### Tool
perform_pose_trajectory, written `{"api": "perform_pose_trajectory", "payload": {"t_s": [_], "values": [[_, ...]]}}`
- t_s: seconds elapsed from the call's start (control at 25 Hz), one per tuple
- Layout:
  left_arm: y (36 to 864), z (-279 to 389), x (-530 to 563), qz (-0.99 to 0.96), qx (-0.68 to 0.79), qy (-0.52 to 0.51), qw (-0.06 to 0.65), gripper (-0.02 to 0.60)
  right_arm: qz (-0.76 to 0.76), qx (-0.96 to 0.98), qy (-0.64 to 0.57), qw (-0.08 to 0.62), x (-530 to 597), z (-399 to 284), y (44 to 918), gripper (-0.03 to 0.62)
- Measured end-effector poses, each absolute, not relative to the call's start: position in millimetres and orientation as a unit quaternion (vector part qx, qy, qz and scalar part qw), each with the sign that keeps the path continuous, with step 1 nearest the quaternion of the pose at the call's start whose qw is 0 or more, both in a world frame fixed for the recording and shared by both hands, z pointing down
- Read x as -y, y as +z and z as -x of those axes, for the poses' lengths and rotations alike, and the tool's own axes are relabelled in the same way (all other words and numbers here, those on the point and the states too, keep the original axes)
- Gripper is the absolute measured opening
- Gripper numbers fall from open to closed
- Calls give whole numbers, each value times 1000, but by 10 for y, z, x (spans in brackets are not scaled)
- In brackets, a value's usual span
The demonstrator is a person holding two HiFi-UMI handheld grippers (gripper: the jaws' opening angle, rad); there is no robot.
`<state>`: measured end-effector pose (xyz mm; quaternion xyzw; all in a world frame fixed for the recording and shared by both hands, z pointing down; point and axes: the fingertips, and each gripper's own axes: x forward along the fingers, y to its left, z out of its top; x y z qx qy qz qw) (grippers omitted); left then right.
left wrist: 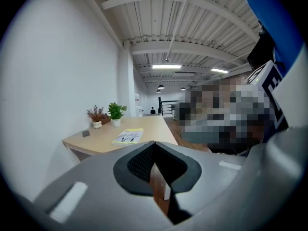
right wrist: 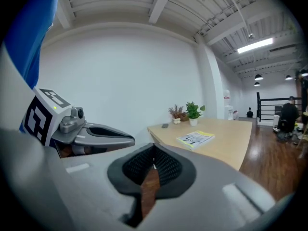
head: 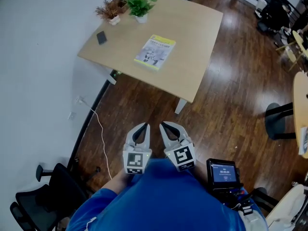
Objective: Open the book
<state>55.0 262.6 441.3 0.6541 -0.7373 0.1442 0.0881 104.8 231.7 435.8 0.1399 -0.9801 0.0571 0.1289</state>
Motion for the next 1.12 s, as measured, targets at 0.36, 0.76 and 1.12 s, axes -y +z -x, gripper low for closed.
{"api": "perform_pose_trajectory", "payload": {"t_s": [0.36,0.76,1.12], "values": [[4455,-338,-2353,-668,725,144,89,8,-156,974,67,146,-2097,-895,4460,3],[4514,312,-1833,-715,679,137,94,8,-222,958,67,167,-1628,-330,4520,3],[4496,950,-1548,-742,652,123,95,8,-266,946,65,176,-1364,286,4492,3]]}}
